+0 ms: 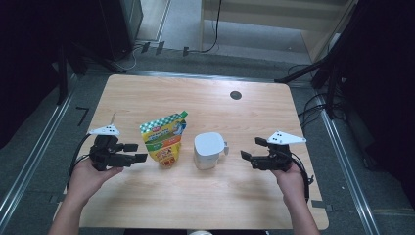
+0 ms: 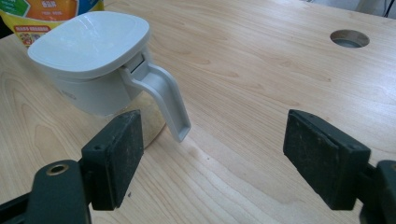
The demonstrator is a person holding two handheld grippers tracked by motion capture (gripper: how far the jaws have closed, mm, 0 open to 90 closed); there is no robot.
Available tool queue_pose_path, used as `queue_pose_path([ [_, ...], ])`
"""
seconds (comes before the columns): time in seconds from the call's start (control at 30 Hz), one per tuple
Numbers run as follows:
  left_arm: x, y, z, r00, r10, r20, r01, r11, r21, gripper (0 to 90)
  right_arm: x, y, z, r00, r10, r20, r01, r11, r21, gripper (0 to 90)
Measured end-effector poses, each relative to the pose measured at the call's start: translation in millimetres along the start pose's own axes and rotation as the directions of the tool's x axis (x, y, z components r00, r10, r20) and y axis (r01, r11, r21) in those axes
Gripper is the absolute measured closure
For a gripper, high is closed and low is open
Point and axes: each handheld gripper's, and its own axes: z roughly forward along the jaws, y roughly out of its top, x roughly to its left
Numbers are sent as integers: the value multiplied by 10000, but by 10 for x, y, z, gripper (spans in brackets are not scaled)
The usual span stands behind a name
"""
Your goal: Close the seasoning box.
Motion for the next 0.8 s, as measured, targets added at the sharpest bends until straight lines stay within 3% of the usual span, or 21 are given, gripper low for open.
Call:
queue_pose_path([
  [0.8,-5,4,24,9999,27,-108,-26,10000,74,350,-9,-24,4,9998,104,159,-108,9996,250,207],
])
